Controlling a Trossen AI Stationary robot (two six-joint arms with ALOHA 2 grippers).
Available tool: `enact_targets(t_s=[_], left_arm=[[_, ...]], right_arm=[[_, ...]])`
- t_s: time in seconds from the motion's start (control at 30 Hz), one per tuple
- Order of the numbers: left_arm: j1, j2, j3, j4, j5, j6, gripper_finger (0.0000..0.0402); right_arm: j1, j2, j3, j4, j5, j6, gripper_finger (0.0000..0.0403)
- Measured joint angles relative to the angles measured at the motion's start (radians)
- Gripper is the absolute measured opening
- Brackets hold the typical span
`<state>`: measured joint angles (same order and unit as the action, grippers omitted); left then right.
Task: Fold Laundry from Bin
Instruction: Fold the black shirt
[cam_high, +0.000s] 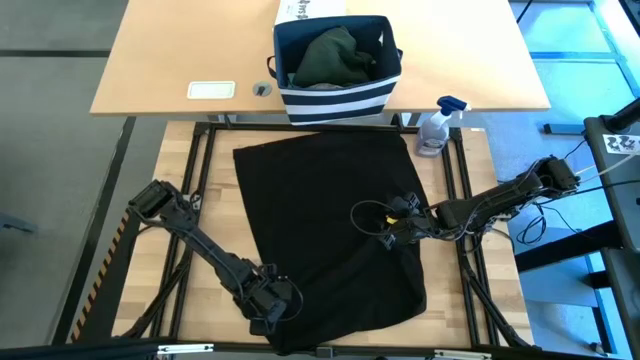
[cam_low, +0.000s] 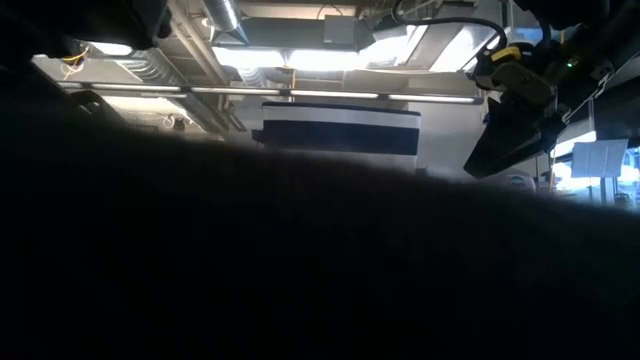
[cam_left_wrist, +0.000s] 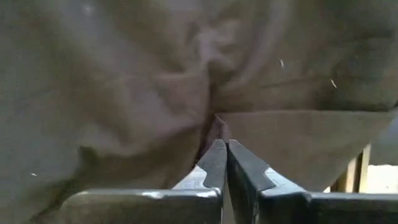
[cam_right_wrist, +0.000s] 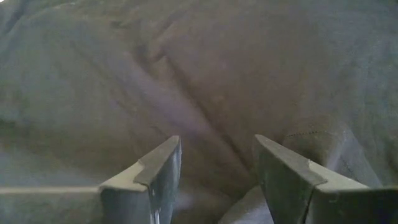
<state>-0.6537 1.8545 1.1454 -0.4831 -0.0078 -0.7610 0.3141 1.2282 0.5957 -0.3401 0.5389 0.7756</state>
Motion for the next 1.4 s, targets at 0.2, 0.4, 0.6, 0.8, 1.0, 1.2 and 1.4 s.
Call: enact_targets(t_s=[0.2,0.4,0.6,0.8,1.0,1.2,1.4], left_arm=[[-0.015,-0.002,0.002,-0.006,0.0,-0.004,0.0002],[-0.063,-0.037,0.09,-0.134,0.031,-0.024,0.0001],[-0.152,-0.04,0.219,-0.275,0.16,-0.144,0.0001],[-0.239,-0.04,0.22,-0.169,0.22,-0.323,0.0],[-0.301,-0.027,0.21,-0.097,0.234,-0.468,0.0],[-0.326,-0.02,0.209,-0.162,0.251,-0.555,0.0031],[-0.32,-0.02,0.209,-0.22,0.259,-0.566,0.0085]], right_arm=[[0.0,0.0,0.0,0.0,0.0,0.0,0.0198],[0.0,0.0,0.0,0.001,0.0,0.0,0.0198],[0.0,0.0,0.0,0.001,0.001,0.0,0.0198],[0.0,0.0,0.0,0.001,0.007,0.0,0.0198],[0.0,0.0,0.0,0.001,0.008,-0.001,0.0198],[0.0,0.0,0.0,0.002,0.008,-0.002,0.0198],[0.0,0.0,0.0,0.001,0.001,-0.007,0.0198]])
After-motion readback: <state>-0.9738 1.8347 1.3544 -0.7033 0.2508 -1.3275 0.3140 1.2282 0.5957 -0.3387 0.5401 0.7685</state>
